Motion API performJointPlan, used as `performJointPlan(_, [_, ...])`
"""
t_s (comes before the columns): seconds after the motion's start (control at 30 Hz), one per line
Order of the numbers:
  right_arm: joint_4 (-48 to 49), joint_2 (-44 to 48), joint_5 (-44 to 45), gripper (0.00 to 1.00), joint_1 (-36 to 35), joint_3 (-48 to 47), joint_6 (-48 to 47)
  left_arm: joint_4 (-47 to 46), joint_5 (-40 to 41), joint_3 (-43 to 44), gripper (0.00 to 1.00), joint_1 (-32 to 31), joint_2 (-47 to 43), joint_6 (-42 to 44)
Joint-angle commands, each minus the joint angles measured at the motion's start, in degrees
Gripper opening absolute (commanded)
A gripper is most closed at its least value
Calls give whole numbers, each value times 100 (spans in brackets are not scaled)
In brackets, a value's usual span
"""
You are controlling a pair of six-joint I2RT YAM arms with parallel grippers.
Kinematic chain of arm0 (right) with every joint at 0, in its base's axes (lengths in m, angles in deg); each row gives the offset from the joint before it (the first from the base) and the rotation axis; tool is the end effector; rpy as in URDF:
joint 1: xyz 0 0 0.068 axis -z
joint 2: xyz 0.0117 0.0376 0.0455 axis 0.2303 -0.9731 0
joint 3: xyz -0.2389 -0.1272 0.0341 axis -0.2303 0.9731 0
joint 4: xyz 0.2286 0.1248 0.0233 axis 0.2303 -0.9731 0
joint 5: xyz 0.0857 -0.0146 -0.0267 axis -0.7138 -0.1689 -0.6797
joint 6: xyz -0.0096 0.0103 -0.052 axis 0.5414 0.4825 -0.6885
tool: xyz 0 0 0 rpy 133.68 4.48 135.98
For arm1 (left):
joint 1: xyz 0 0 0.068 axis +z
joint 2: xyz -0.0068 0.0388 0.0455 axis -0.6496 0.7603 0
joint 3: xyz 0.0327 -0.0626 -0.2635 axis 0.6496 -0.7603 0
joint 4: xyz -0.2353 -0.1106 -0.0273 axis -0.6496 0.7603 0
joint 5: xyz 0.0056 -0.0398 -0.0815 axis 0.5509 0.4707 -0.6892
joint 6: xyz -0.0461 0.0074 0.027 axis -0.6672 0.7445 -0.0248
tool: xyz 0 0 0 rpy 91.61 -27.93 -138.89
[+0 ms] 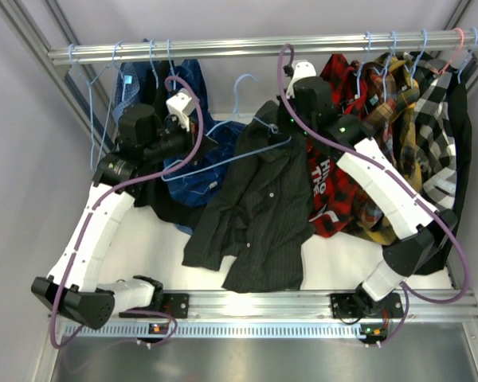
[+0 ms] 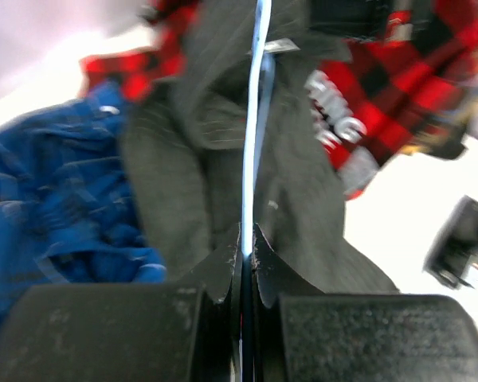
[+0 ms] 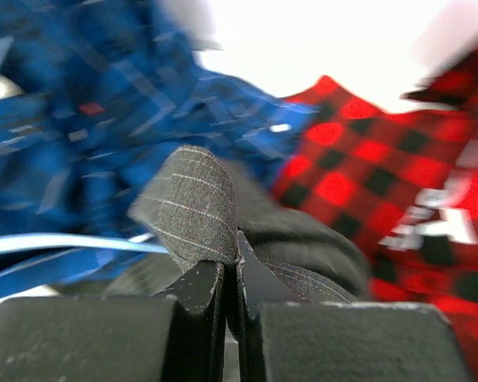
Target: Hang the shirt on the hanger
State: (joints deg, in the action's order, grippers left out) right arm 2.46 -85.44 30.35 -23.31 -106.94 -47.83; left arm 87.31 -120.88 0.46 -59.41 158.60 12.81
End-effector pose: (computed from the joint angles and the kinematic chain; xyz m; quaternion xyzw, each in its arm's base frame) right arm 0.2916 0.2089 0.4480 -0.1040 0.8266 0.1746 0.5248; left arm 0.2390 -0.1024 0.4495 0.2717 0.7504 -0.3310 0.5035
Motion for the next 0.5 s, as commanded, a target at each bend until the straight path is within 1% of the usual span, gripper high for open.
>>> performJointPlan(0.0, [-337, 22, 1327, 0, -47, -256, -492, -1450, 946, -537, 0, 35, -714, 230])
performJointPlan(0.03, [-345, 48, 1434, 0, -47, -238, -781, -1584, 1016, -670, 0, 26, -838, 230])
performJointPlan(0.1, [-345, 75, 1740, 0, -47, -255, -968, -1856, 1060, -882, 0, 35, -1146, 230])
performJointPlan(0.13, [-345, 127, 1768, 0, -38, -255, -1064, -2145, 1052, -1126, 0, 35, -1252, 239])
performJointPlan(0.23, [-284, 250, 1462, 0, -38, -255, -1100, -2612, 517, -1645, 0, 35, -1516, 134])
performJointPlan(0.27, [-188, 286, 1331, 0, -29, -229, -1100, -2927, 141, -1760, 0, 26, -1569, 21])
performJointPlan(0.3, [-152, 303, 990, 0, -38, -159, -1092, -3078, -45, -1875, 0, 35, -1569, -33])
performJointPlan(0.4, [-47, 304, 592, 0, -29, -114, -1083, -3238, -687, -2008, 0, 35, -1447, -209])
performJointPlan(0.47, [-55, 233, 661, 0, -29, -132, -1144, -3124, -1056, -1955, 0, 35, -1324, -262])
